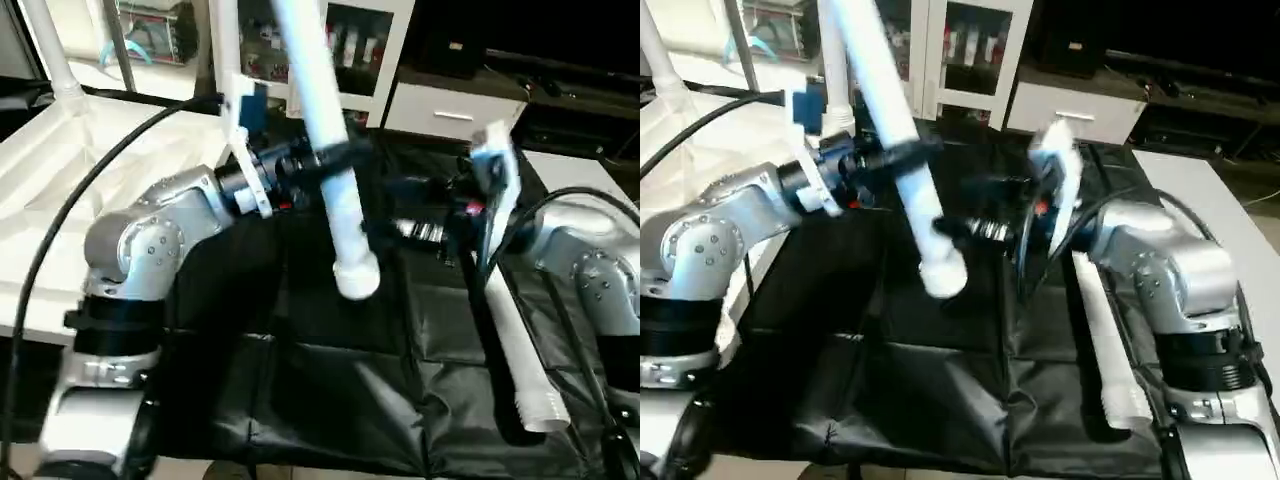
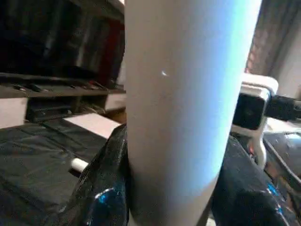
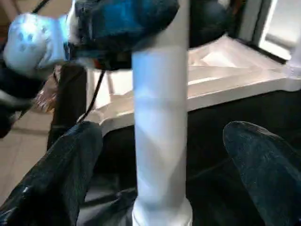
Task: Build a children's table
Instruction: Pick table leg
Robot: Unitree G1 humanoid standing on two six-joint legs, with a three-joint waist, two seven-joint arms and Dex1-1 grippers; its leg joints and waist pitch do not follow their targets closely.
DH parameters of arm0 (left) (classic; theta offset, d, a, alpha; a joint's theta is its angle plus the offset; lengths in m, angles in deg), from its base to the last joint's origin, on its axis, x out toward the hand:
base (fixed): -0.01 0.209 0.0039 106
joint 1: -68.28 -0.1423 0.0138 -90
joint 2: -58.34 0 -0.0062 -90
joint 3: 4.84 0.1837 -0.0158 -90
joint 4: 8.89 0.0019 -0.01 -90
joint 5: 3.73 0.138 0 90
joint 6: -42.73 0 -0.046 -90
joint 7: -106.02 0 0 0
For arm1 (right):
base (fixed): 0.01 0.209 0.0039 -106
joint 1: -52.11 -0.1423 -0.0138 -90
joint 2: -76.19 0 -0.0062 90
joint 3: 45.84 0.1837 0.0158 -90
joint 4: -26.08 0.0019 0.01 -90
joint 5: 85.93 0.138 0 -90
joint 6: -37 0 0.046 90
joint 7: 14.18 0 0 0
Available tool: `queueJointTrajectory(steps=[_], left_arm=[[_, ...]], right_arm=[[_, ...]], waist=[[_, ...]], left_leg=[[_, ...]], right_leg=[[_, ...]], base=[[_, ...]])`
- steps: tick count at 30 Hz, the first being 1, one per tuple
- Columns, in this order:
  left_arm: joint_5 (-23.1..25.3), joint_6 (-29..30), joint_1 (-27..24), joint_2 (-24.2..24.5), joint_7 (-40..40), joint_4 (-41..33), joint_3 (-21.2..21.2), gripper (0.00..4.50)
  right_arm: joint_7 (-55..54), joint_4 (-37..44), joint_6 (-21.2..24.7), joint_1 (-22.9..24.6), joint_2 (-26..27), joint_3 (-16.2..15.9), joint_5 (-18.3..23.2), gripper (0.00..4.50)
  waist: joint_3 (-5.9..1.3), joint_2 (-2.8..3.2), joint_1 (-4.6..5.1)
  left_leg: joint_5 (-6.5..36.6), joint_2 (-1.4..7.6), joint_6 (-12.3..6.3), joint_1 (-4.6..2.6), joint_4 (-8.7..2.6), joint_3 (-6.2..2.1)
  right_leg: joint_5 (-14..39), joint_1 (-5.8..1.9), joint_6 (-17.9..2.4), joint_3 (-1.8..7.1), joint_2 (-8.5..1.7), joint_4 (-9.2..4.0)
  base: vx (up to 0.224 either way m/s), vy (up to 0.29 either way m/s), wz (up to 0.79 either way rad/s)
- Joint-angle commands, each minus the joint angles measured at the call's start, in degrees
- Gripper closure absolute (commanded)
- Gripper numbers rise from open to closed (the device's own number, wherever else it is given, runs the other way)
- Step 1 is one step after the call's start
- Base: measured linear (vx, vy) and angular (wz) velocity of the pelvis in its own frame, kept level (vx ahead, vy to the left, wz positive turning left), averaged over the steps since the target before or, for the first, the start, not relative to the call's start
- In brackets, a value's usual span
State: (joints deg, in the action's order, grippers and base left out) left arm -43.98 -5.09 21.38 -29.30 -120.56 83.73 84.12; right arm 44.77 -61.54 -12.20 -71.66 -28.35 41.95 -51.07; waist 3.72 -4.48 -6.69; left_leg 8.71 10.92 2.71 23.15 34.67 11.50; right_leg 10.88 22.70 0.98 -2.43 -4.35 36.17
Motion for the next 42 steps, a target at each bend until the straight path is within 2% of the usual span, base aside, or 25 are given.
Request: queueJointTrajectory(steps=[1,2,4,6,7,8,16,19,26,30,32,42], left_arm=[[0.5,-0.3,1.5,-0.1,-0.9,-0.3,1.1,2.67],[1.0,-0.8,2.6,0.9,-3.7,0.2,2.4,2.67],[1.0,-0.8,2.7,0.9,-4.1,0.1,2.6,2.67],[1.1,-0.8,3.1,1.4,-6.1,-0.5,3.9,2.67],[1.1,-0.8,3.1,1.4,-6.1,-0.5,3.9,2.67],[1.0,-0.6,3.3,1.7,-7.7,-1.4,5.2,2.67],[1.7,-0.3,4.0,2.9,-12.0,-2.3,7.8,2.67],[1.9,-0.3,4.2,3.3,-13.1,-2.4,8.4,2.67],[2.1,-0.5,4.0,3.6,-13.9,-2.6,8.8,2.67],[2.3,-0.9,4.1,3.4,-14.4,-2.4,8.9,2.67],[2.4,-1.0,4.1,3.3,-14.7,-2.4,9.0,2.67],[2.6,-1.2,4.3,2.8,-15.0,-2.3,9.3,2.67]], right_arm=[[0.5,1.2,-0.5,0.2,-1.0,-0.1,-1.0,0.00],[1.4,1.8,-1.7,1.0,-1.3,-2.5,-2.7,0.00],[1.4,1.9,-1.9,1.1,-1.2,-2.8,-3.0,0.00],[1.7,2.2,-2.9,1.9,-0.6,-5.0,-4.2,0.00],[1.7,2.2,-2.9,1.9,-0.6,-5.0,-4.2,0.00],[2.0,2.0,-3.9,2.5,0.0,-7.1,-5.4,0.00],[1.5,-0.2,-4.7,2.0,1.3,-9.8,-7.6,0.00],[1.5,-0.8,-4.6,1.7,1.4,-10.4,-8.0,0.36],[2.3,-1.0,-4.3,1.9,1.0,-11.3,-8.4,0.98],[3.0,-0.7,-3.9,2.5,1.1,-12.2,-8.6,1.32],[3.1,-0.9,-4.0,2.6,1.4,-12.5,-8.7,1.61],[3.7,-1.9,-4.1,2.7,2.1,-13.2,-9.1,2.41]], waist=[[-4.07,0.50,0.02],[-4.07,0.70,-0.03],[-4.12,0.60,0.06],[-4.19,0.72,0.00],[-4.20,0.68,-0.01],[-4.25,0.79,-0.09],[-4.21,0.89,0.07],[-4.12,1.09,0.00],[-4.23,0.82,0.01],[-4.21,0.93,0.01],[-4.20,0.85,0.00],[-4.20,0.72,-0.02]], left_leg=[[15.2,2.44,4.45,-2.40,-4.39,-1.38],[15.3,2.41,4.64,-2.47,-4.37,-1.42],[15.1,2.40,4.60,-2.39,-4.42,-1.41],[14.7,2.40,4.49,-2.41,-4.37,-1.38],[14.6,2.40,4.49,-2.41,-4.36,-1.38],[14.4,2.40,4.42,-2.41,-4.33,-1.37],[15.2,2.37,4.58,-2.44,-4.38,-1.36],[16.3,2.42,5.05,-2.57,-4.47,-1.39],[14.9,2.40,4.69,-2.44,-4.40,-1.34],[15.3,2.43,4.63,-2.52,-4.38,-1.35],[15.1,2.42,4.58,-2.45,-4.39,-1.35],[15.0,2.44,4.51,-2.44,-4.38,-1.36]], right_leg=[[15.9,-1.57,-8.9,1.99,-3.78,-4.61],[15.9,-1.48,-8.9,2.00,-3.80,-4.65],[15.3,-1.58,-8.8,2.03,-3.73,-4.54],[14.2,-1.57,-9.3,2.02,-3.77,-4.45],[13.9,-1.55,-9.4,1.99,-3.75,-4.43],[13.0,-1.60,-10.0,1.99,-3.77,-4.28],[13.2,-1.63,-10.5,2.03,-3.74,-4.29],[14.0,-1.52,-10.6,2.03,-3.73,-4.34],[11.8,-1.72,-11.0,2.02,-3.70,-4.05],[12.2,-1.70,-11.0,2.02,-3.72,-4.08],[12.3,-1.74,-11.0,2.04,-3.74,-4.09],[12.7,-1.72,-10.8,2.04,-3.77,-4.08]], base=[[0.000,0.000,0.00],[0.000,0.000,0.00],[0.000,0.000,0.00],[0.000,0.000,0.00],[0.000,0.000,0.00],[0.000,0.000,0.00],[0.000,0.000,0.00],[0.000,0.000,0.00],[0.000,0.000,0.00],[0.000,0.000,0.00],[0.000,0.000,0.00],[0.000,0.000,0.00]])
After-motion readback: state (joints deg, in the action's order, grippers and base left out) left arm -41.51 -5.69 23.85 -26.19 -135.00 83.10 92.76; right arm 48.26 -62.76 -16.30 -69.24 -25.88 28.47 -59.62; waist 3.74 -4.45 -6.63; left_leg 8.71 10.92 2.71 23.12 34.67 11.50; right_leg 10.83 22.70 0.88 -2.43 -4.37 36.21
